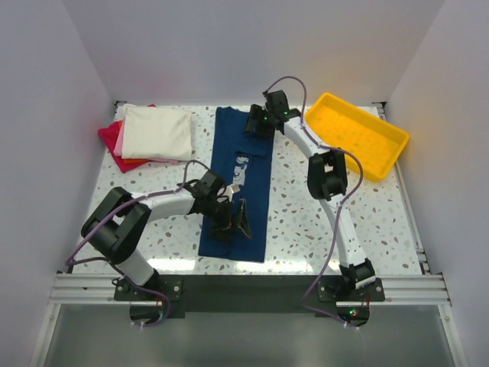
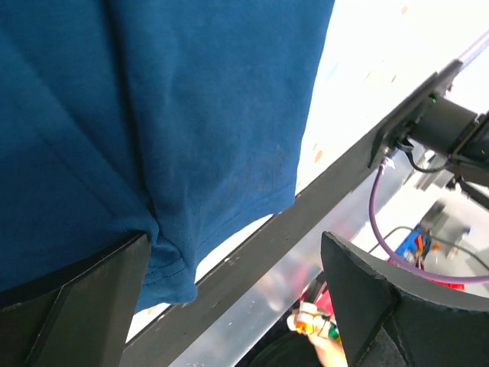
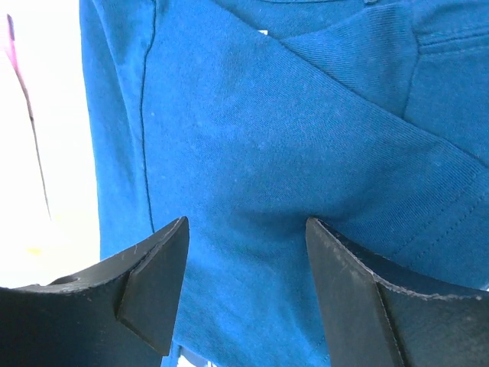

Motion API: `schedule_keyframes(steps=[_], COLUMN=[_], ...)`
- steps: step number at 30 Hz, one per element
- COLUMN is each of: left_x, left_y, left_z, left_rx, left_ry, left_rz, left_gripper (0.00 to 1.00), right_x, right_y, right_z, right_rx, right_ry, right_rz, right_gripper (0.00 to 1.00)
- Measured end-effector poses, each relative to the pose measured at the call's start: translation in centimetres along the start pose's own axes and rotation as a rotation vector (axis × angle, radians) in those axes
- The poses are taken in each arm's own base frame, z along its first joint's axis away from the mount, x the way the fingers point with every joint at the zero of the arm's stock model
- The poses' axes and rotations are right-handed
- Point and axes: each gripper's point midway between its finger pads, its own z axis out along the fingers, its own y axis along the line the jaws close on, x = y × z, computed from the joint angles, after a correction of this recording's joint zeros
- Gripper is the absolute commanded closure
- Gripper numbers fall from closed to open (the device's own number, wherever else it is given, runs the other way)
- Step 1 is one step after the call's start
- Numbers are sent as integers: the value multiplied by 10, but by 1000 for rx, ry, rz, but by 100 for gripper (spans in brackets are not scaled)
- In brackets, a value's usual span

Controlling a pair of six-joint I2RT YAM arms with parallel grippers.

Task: Fold and stack the t-shirts
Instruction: Fold the tshirt

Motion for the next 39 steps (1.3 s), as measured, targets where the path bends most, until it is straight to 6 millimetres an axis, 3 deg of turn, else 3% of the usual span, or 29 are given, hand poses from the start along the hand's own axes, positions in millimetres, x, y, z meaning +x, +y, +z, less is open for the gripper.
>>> schedule_keyframes(steps=[12,17,21,24,26,29,31,33,35,37,39], left_x=[-2,-15,-32,-43,-49,-54,-54,-51,-42,-35,-30], left_y=[-19,-16,-17,-27,-33,-30,-13,13,42,64,73], left_z=[13,7,-12,-36,-52,-70,-73,-72,-72,-75,-79], left_rx=[31,-32,-99,-122,-129,-172,-224,-286,-348,-396,-419], left_ry=[35,-50,-179,-301,-374,-459,-473,-463,-435,-420,-414], left_rz=[78,140,198,243,264,263,232,183,117,64,43], left_gripper=[0,0,0,0,0,0,0,2,4,6,8], right_x=[-5,-7,-7,-8,-15,-20,-14,2,36,89,153], right_y=[5,7,8,14,25,43,52,58,54,44,27], right_z=[2,0,-10,-39,-70,-136,-181,-221,-248,-257,-255], right_rx=[-49,-61,-54,-43,-47,-54,-60,-66,-55,-39,-9], right_ry=[-8,-11,-8,-3,-24,-73,-96,-111,-78,16,155], right_rz=[-10,-35,-57,-81,-106,-144,-167,-188,-200,-211,-219], right_gripper=[31,30,30,30,30,30,31,31,32,32,33])
